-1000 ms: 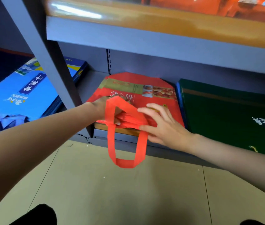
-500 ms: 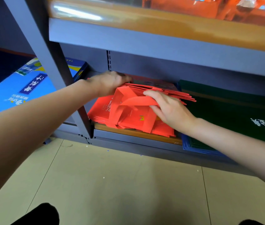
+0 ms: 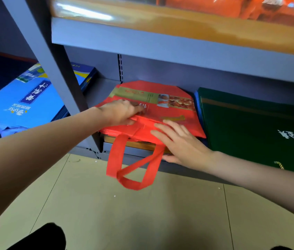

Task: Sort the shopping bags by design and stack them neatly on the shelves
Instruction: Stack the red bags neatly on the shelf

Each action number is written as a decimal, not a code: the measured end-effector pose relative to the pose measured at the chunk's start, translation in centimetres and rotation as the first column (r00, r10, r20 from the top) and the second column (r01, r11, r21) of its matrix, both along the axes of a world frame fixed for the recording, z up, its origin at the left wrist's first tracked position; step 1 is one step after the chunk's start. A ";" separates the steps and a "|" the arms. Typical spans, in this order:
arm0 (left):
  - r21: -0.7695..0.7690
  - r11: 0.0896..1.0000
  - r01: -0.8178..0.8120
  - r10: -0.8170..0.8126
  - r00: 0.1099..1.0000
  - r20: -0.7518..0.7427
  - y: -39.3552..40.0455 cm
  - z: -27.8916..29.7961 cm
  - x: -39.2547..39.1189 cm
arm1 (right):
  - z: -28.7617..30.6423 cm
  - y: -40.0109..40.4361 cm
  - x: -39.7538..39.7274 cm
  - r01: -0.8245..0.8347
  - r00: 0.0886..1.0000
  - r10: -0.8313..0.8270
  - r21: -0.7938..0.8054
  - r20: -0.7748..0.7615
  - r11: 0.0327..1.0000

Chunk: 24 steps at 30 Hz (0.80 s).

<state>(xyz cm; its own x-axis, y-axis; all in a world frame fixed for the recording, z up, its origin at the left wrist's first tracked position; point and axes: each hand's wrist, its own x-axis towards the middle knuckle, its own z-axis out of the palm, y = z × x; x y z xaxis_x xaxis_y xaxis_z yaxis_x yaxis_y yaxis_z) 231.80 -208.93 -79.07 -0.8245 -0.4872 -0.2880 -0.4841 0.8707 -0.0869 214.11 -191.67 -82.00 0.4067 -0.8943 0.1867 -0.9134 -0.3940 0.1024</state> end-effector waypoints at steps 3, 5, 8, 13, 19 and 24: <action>0.034 0.997 -0.063 0.066 0.992 -0.111 -0.5 1.7 -0.1 | 0.8 -1.0 1.5 -0.005 0.990 -0.001 -0.037 -0.139 0.999; 0.044 0.996 -0.075 0.082 0.975 -0.204 -0.8 3.1 -0.2 | 0.9 -1.4 1.9 -0.093 0.989 0.079 -0.111 -0.125 0.989; 0.040 0.995 -0.091 0.099 0.942 -0.322 -1.3 5.1 -0.5 | 1.0 -1.5 2.2 -0.025 0.992 0.037 -0.101 0.118 0.995; -0.020 0.988 -0.150 0.129 0.902 -0.411 -2.3 7.0 -1.4 | 2.4 -2.3 2.0 0.381 0.673 -0.457 0.257 0.582 0.888; 0.003 0.993 -0.115 0.110 0.947 -0.302 -2.2 6.3 -1.4 | 5.7 -2.6 1.9 0.265 0.556 -0.199 0.055 0.807 0.963; 0.038 0.998 -0.059 0.065 0.984 -0.168 -1.5 4.2 -0.7 | 4.5 -1.1 -1.1 -0.073 0.945 0.140 -0.227 0.295 0.971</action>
